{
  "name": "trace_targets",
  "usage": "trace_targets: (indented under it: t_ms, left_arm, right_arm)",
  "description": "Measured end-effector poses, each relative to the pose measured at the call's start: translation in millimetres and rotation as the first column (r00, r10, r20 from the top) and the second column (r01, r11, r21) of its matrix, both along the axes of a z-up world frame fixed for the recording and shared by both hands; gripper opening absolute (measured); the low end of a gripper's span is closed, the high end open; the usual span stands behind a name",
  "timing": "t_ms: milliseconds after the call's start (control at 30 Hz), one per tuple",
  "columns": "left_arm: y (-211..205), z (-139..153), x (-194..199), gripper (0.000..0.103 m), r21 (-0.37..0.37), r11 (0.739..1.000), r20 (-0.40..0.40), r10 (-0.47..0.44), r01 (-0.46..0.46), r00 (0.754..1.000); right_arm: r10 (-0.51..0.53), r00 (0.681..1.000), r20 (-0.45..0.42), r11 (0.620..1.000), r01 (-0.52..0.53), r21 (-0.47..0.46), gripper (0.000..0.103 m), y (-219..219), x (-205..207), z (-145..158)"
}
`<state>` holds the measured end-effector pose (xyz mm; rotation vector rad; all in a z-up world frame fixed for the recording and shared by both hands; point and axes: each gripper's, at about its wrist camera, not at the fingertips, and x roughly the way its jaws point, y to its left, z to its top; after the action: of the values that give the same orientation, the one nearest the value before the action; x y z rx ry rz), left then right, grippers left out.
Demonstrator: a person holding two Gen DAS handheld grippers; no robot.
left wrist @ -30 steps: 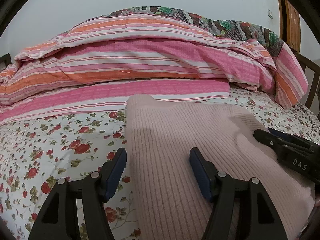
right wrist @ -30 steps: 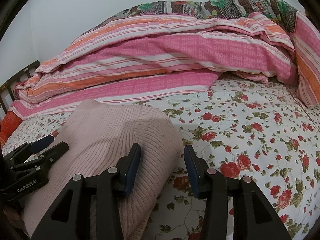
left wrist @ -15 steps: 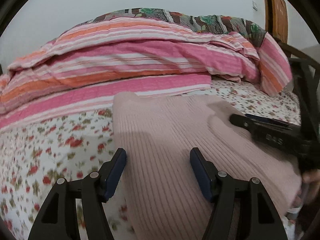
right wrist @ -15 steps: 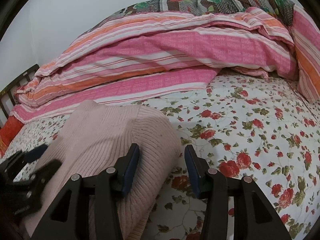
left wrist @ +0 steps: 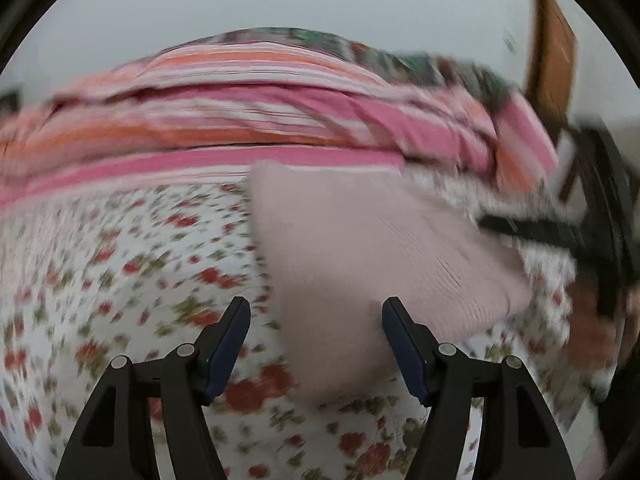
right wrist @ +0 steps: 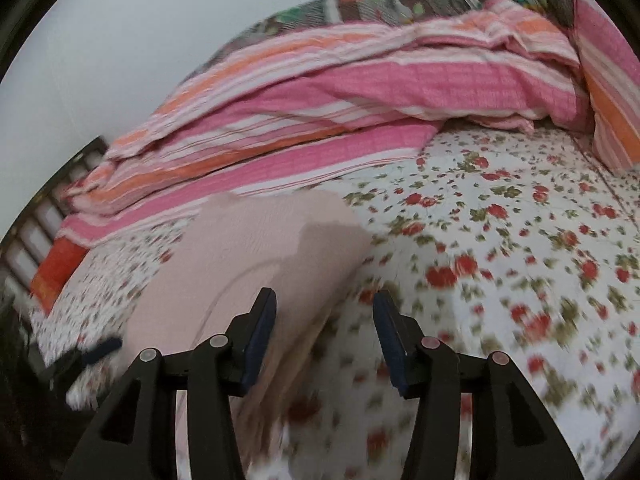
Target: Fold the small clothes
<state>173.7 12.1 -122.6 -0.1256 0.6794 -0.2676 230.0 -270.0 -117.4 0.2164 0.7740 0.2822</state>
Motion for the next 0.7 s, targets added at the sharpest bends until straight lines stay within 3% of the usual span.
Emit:
trace_targets:
  t_ms: [67,200,333,367,433,500,567,700]
  left_arm:
    - [15,-2,3,0.067,-0.061,0.998,-0.038,0.025,-0.027,0.999]
    - [24,-6,3,0.067,-0.07,0.996,-0.057,0.055,-0.059,0.997]
    - [26,-5,0,0.067,-0.079,0.995,-0.06,0.057,-0.061,0.997]
    - [27,-5,0,0.067,-0.071,0.995,-0.063,0.059,-0.063,0.996]
    - [27,-4,-3,0.067,-0.049,0.997,-0.064,0.061,-0.065,0.996]
    - [28,-3,-3,0.067,-0.06,0.996,-0.05,0.058,-0.061,0.997]
    - [28,-4,2,0.067,-0.086,0.994,-0.069,0.056,-0.062,0.996]
    - [16,0,9,0.067,-0.093,0.995,-0.074,0.024,-0.031,0.997]
  right_arm:
    - [0.037,0.999,0.001,0.999,-0.037,0.014,0.05,4,-13,3]
    - [0.078,0.996,-0.032,0.996,-0.077,0.036,0.049,23,-22,-4]
    - [0.058,0.997,-0.055,0.998,-0.057,0.019,0.021,33,-14,-16]
    - [0.068,0.998,-0.012,0.998,-0.068,0.014,0.012,31,-18,-11]
    - [0.074,0.995,0.07,0.995,-0.078,0.057,0.005,16,-28,-1]
    - [0.031,0.997,0.067,0.997,-0.035,0.067,0.005,6,-29,-6]
    - [0.014,1.0,0.01,1.0,-0.014,-0.018,0.004,12,-23,-22]
    - [0.011,0.998,0.061,0.996,-0.005,-0.089,0.007,21,-33,-12]
